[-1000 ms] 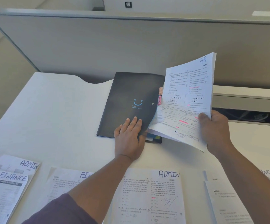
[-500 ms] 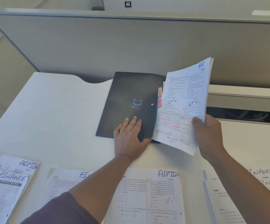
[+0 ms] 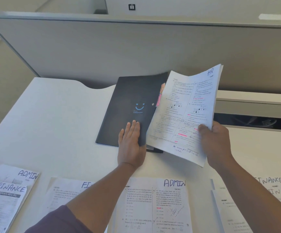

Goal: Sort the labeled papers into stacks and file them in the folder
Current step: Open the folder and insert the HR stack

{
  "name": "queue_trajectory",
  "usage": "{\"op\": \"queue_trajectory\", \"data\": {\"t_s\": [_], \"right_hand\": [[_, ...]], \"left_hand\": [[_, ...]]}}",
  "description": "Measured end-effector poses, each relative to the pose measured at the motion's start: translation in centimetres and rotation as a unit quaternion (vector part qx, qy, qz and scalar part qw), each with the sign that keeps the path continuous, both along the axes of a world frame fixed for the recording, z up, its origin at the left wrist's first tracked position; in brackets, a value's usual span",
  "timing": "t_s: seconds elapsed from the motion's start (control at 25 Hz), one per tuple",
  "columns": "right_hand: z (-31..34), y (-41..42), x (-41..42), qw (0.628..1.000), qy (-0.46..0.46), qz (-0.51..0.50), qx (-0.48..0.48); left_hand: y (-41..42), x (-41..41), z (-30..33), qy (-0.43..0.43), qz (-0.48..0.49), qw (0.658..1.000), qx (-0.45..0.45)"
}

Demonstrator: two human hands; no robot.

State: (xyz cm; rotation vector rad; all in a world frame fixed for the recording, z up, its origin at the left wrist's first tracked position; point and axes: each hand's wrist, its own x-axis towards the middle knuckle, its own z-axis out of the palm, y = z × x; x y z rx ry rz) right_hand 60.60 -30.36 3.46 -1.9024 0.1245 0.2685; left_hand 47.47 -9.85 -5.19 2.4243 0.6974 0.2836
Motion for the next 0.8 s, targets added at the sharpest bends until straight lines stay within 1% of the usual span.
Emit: {"op": "queue_trajectory", "data": {"t_s": [0.08, 0.16, 0.24, 0.4, 0.52, 0.64, 0.8], "right_hand": [[1.1, 0.0, 0.5, 1.0, -0.015, 0.01, -0.018], [2.2, 0.0, 1.0, 0.998, -0.036, 0.027, -0.044], [3.1, 0.1, 1.4, 0.997, -0.039, 0.047, -0.049], [3.9, 1.0, 1.8, 0.997, 0.002, 0.077, -0.022], [3.7, 1.9, 2.4, 0.994, 0.023, 0.097, -0.034], [4.0, 2.3, 3.8, 0.994, 0.0, 0.102, -0.047], [3.9, 2.7, 5.1, 0.996, -0.019, 0.086, -0.028]], "left_hand": [[-0.1, 0.0, 0.1, -0.049, 0.042, 0.996, -0.068], [-0.1, -0.1, 0.0, -0.073, 0.055, 0.99, -0.103], [0.0, -0.2, 0.0, -0.081, 0.058, 0.989, -0.11], [-0.1, -0.3, 0.0, -0.089, 0.061, 0.988, -0.113], [0.0, -0.2, 0.1, -0.091, 0.063, 0.987, -0.117], [0.0, -0.3, 0.2, -0.088, 0.057, 0.988, -0.117], [0.1, -0.2, 0.2, -0.083, 0.053, 0.988, -0.116]]}}
